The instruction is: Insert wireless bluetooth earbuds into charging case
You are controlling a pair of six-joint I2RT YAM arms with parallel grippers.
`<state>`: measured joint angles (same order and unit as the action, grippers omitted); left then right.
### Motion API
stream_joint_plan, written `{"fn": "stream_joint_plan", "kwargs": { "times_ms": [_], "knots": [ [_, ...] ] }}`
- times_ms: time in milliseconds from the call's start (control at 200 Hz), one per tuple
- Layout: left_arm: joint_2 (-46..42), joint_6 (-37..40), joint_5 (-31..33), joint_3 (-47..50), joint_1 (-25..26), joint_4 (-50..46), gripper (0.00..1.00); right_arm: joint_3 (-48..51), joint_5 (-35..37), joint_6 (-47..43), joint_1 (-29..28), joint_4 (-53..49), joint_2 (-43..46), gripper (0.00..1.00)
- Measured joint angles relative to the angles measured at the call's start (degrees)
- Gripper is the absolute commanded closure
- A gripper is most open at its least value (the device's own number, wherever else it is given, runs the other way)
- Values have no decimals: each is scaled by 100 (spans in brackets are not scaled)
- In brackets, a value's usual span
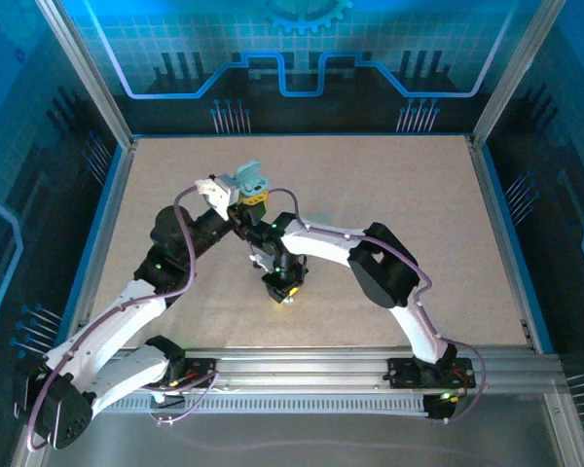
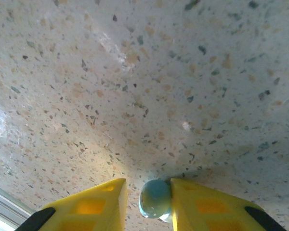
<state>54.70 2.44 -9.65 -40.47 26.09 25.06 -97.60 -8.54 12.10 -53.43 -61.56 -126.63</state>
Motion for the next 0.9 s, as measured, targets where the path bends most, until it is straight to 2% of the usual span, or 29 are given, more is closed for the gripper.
{"fn": "stream_joint_plan", "kwargs": {
  "times_ms": [380,735,901],
  "knots": [
    [35,0,0,0,0,0,66,-39,173,74,-28,-44,-70,72],
    [59,0,0,0,0,-2,66,-52,280,494,-52,-37,-72,80],
    [59,0,0,0,0,-2,66,398,295,638,39,286,262,81]
  ]
}}
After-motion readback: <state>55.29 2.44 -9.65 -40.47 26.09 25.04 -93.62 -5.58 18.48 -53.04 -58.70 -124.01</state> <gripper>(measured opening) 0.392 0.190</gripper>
